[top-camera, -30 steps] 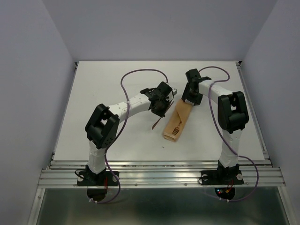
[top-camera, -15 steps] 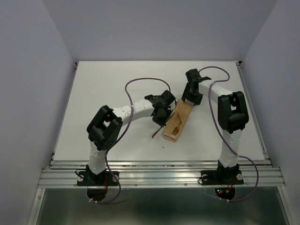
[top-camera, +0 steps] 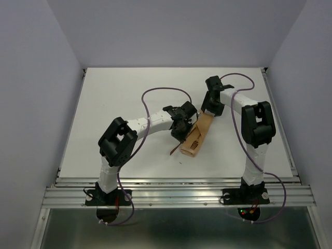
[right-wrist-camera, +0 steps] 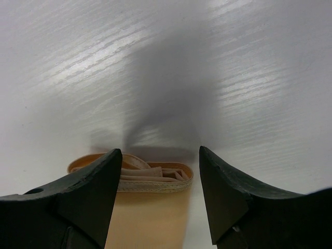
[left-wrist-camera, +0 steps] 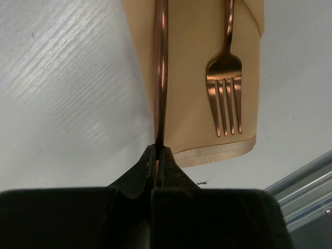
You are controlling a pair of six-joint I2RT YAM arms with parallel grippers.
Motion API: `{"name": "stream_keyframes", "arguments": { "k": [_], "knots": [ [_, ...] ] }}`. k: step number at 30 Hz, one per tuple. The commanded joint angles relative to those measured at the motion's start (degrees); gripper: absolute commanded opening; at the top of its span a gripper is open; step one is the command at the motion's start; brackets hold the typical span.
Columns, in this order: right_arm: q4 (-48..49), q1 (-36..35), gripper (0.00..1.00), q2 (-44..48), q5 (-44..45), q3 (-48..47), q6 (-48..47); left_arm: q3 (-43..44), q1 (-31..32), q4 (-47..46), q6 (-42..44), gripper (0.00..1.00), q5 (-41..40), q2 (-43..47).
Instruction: Fold the napkin into a case and place the utensils inside
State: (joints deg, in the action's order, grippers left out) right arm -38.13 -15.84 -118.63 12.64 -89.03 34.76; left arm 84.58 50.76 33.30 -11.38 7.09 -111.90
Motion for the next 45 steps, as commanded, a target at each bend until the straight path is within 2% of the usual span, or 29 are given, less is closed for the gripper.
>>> {"name": "stream_keyframes", "arguments": {
  "k": [1,15,36,45],
  "knots": [
    [0.95,-0.42,0.67,4.19,-0.25,1.05,0.30,3.66,0.21,1.15,-0.57,0.00,-0.06,-0.51],
    [4.73,-0.42,0.66,7.80,-3.59,8.43,1.62,10.25,0.21,2.03,-2.86,0.00,0.64,-5.61],
    [4.73,-0.95,0.66,8.50,-3.85,9.05,2.32,19.92,0.13,1.68,-8.05,0.00,-1.64,-11.76],
    [4.73,-0.95,0.66,8.76,-3.50,9.41,2.59,20.02,0.13,0.89,-9.89,0.00,-1.47,-12.56]
  ]
}}
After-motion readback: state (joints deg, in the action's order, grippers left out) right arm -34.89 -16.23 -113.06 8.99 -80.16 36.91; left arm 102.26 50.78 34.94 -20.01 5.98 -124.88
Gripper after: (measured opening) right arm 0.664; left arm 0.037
